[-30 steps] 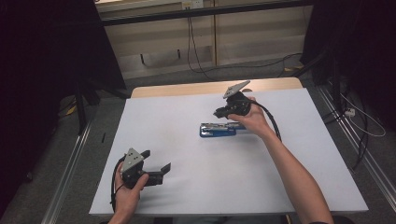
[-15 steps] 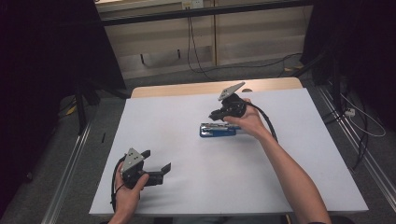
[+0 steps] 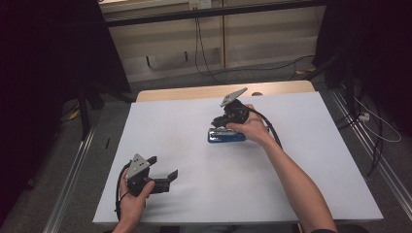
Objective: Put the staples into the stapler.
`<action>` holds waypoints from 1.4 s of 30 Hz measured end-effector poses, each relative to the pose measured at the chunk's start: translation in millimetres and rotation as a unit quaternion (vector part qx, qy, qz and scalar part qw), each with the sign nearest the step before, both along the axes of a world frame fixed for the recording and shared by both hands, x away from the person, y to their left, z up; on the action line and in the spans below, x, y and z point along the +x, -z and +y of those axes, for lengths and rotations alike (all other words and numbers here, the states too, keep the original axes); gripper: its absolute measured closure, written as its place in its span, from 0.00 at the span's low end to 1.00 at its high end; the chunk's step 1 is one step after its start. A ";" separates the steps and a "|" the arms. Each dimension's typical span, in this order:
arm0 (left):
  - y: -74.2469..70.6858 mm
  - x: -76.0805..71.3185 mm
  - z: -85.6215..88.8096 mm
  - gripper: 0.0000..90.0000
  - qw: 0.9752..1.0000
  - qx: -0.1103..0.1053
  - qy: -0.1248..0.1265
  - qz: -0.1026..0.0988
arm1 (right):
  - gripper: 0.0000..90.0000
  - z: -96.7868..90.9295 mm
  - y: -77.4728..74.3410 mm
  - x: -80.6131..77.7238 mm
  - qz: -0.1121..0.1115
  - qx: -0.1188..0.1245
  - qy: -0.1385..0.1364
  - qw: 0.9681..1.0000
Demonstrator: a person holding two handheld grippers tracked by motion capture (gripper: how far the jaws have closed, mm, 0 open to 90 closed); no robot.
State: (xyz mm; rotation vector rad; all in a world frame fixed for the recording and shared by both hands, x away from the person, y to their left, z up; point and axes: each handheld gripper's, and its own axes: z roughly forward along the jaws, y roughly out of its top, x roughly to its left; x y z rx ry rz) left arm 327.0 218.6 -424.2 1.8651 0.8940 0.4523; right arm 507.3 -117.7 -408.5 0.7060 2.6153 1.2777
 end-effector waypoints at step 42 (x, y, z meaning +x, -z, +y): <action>0.0 -0.4 -0.3 0.05 1.000 0.002 -0.006 -0.002 | 0.88 -3.6 7.7 10.7 -0.001 -0.027 -0.092 0.995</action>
